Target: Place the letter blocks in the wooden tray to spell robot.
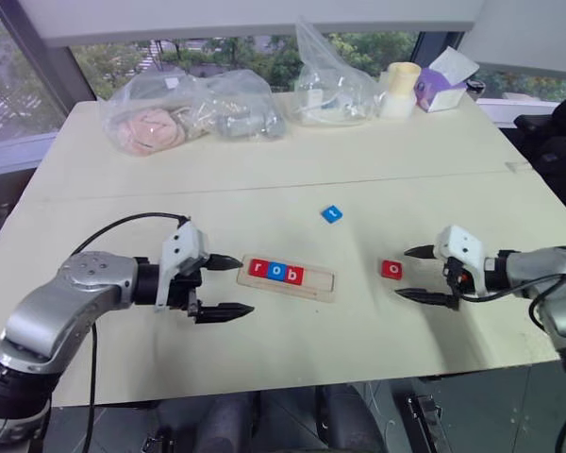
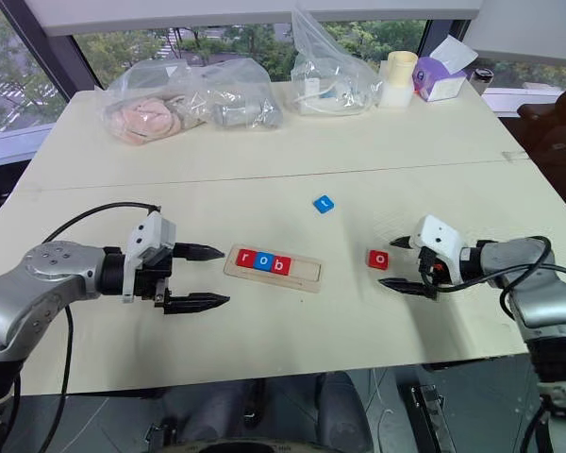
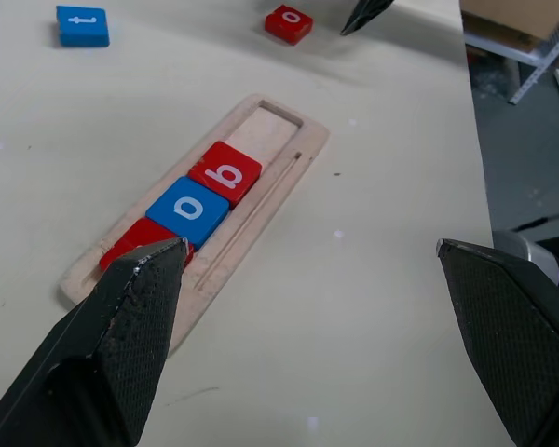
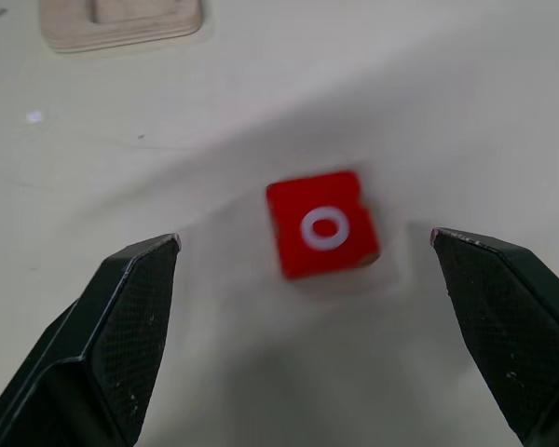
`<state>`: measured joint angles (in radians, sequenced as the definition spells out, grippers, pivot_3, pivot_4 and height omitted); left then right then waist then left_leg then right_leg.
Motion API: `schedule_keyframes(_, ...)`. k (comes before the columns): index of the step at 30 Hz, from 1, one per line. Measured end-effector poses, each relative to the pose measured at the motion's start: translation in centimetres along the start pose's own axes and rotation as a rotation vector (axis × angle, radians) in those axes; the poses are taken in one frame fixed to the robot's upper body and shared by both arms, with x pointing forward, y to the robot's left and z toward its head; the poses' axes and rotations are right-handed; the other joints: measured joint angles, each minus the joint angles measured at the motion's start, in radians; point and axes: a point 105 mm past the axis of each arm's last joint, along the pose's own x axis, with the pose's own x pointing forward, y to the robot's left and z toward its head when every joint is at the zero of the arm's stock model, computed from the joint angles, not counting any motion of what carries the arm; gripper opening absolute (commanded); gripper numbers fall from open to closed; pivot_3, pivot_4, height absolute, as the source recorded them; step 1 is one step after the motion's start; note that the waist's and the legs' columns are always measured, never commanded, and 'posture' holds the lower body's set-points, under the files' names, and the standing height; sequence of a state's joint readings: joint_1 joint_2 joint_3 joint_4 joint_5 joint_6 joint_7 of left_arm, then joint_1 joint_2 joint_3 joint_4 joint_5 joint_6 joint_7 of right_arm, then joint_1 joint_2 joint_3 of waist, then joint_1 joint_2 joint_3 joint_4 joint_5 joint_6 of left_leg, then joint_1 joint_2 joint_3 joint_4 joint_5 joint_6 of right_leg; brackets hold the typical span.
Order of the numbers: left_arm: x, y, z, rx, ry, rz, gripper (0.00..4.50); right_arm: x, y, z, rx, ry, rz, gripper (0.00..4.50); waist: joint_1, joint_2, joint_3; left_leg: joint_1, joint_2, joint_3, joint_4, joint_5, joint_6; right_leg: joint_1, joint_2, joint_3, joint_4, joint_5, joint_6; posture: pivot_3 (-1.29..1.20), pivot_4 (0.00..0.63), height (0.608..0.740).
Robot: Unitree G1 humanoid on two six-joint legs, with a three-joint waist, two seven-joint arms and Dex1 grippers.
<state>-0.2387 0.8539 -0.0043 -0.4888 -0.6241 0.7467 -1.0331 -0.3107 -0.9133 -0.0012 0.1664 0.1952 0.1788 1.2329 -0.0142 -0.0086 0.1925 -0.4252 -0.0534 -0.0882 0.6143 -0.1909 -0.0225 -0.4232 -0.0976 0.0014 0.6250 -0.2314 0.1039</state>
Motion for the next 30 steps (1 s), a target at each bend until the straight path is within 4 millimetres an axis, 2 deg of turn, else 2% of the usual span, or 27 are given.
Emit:
schedule_keyframes(5,-0.3,-0.2,-0.4,-0.018,0.010,0.029,4.50,0.7,-0.9,-1.2,-0.021,0.024,0.009,4.45,0.004,0.000,0.000,0.000,0.000,0.000,-0.001,0.000,0.000,0.000,0.000,0.000,-0.001,0.000,0.000,0.00,0.150,0.740)
schedule_keyframes(6,-0.3,-0.2,-0.5,-0.021,0.011,0.033,4.50,0.9,-1.0,-1.2,-0.018,0.017,0.013,4.22,0.003,0.000,0.000,0.000,0.000,0.000,0.000,0.000,0.000,0.000,0.000,0.000,-0.001,0.000,0.000,0.00,0.150,0.740)
schedule_keyframes(9,-0.3,-0.3,-0.5,-0.023,0.012,0.038,4.50,1.3,-1.1,-1.2,-0.024,0.013,0.041,3.16,0.001,0.000,0.000,0.000,0.000,0.000,0.000,0.000,0.000,0.000,0.000,0.000,0.000,0.000,0.000,0.00,0.150,0.740)
schedule_keyframes(13,-0.3,-0.4,-0.7,-0.032,0.016,0.044,4.50,1.7,-0.7,-0.9,-0.055,0.012,0.086,1.14,-0.001,0.000,0.000,0.002,0.000,0.000,0.000,0.000,0.000,0.001,0.000,0.000,0.001,0.000,0.000,0.00,0.150,0.740)
schedule_keyframes(18,-0.3,-0.4,-0.9,-0.036,0.022,0.049,4.50,2.2,-0.4,-0.1,-0.048,-0.002,0.082,1.13,0.000,0.000,0.000,0.002,0.000,0.000,0.000,0.000,0.000,0.000,0.000,0.001,0.002,0.000,0.000,0.00,0.150,0.740)
schedule_keyframes(24,-0.7,0.0,-1.1,-0.021,0.040,0.064,4.50,3.5,0.3,3.3,-0.011,0.004,0.049,1.13,0.002,0.000,0.000,0.001,0.000,0.000,0.000,0.000,0.000,-0.001,0.000,0.001,0.002,0.000,0.000,0.00,0.150,0.740)
schedule_keyframes(30,-0.8,0.2,-1.4,-0.009,0.054,0.071,4.50,7.0,3.7,7.1,0.013,-0.035,0.102,1.13,0.003,0.000,0.000,0.000,0.000,0.000,0.000,0.000,0.000,-0.002,-0.001,0.001,0.002,0.000,0.000,0.00,0.150,0.740)
